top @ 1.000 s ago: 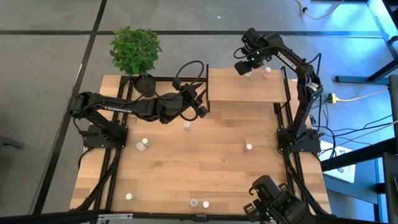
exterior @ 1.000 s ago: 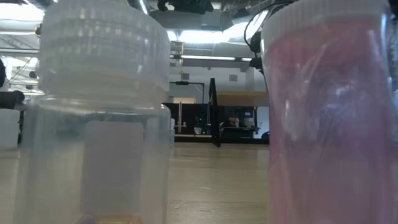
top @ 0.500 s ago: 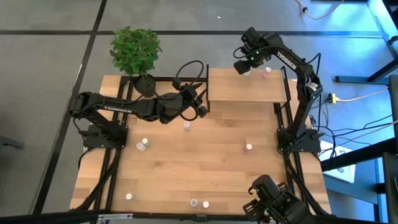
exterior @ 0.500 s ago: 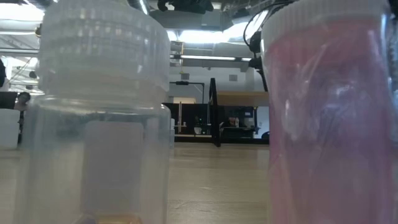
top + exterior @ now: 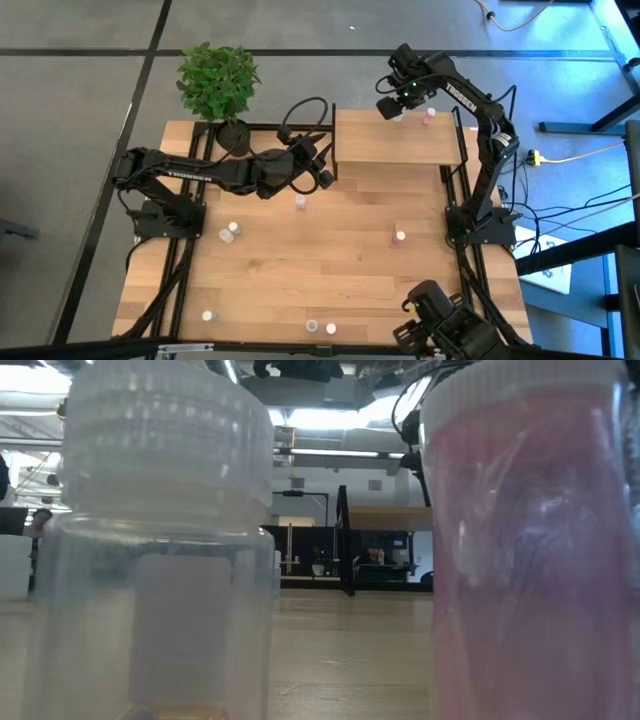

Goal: Pick and place medicine bottles onto shelf by color
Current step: Put the top right white pill bottle on the shelf, then put the middle green pill bottle on the shelf

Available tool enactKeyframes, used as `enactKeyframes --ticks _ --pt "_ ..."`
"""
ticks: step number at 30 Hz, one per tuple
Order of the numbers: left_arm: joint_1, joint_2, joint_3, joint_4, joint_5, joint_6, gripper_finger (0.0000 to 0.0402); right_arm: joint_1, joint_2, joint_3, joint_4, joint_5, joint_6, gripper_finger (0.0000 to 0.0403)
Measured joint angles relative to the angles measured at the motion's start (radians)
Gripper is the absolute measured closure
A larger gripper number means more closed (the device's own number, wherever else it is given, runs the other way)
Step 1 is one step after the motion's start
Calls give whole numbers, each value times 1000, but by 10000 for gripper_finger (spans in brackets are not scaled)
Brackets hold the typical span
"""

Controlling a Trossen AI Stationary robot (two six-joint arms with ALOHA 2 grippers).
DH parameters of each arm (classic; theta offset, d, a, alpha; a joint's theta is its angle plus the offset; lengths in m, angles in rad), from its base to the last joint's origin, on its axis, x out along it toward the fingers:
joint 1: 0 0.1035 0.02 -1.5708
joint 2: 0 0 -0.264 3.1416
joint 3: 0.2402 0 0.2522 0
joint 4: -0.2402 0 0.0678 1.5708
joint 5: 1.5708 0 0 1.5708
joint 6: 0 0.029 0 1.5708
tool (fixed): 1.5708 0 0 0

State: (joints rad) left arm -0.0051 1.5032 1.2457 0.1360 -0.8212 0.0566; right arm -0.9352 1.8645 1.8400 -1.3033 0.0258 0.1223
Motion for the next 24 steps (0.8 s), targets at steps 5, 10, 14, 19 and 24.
enactKeyframes --ticks 5,10,14,19,24 --pt "0 0 0 0 0 0 278 -6 -26 0 -1 2 4 174" --pt "0 0 0 0 0 0 278 -7 -73 1 18 10 5 174" --pt "0 0 0 0 0 0 278 -7 -113 1 27 9 6 174" --pt "0 0 0 0 0 0 278 -7 -179 1 37 2 6 174" --pt "-19 0 0 0 39 10 278 28 -279 1 92 -117 -8 174"
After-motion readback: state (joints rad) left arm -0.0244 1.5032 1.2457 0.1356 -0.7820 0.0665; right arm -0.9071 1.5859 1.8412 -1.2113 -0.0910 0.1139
